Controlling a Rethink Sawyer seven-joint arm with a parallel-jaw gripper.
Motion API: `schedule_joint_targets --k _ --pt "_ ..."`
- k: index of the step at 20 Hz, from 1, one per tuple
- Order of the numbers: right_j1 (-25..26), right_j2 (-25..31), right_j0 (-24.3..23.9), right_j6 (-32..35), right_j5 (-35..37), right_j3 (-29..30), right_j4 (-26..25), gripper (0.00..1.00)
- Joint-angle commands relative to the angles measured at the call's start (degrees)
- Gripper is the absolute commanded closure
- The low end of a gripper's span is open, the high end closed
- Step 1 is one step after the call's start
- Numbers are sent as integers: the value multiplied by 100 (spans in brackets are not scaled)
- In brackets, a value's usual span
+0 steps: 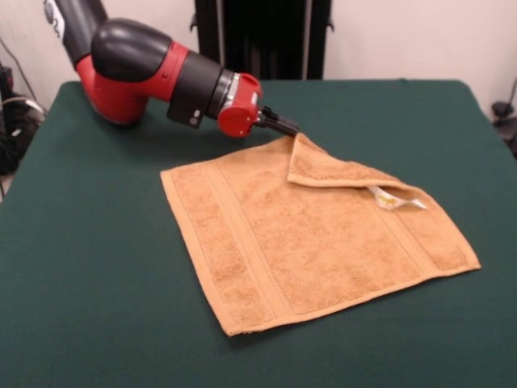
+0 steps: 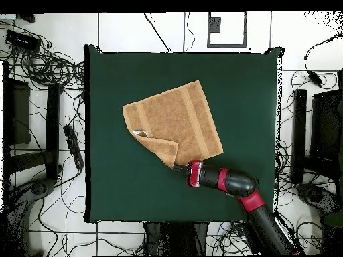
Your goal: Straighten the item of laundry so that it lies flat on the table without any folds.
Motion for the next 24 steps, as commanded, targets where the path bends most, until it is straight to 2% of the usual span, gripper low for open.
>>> schedule_joint_targets --k 1,6,14,20,24 --pt "530 -471 581 -749 -207 -1254 -335 100" --pt "477 -435 612 -665 -297 -1230 -332 100" --pt "713 -360 472 -1057 22 -1247 -78 100" --pt "1106 -251 179 -1728 695 -1223 363 100" --pt "1243 -260 319 -2305 1453 -1409 539 100"
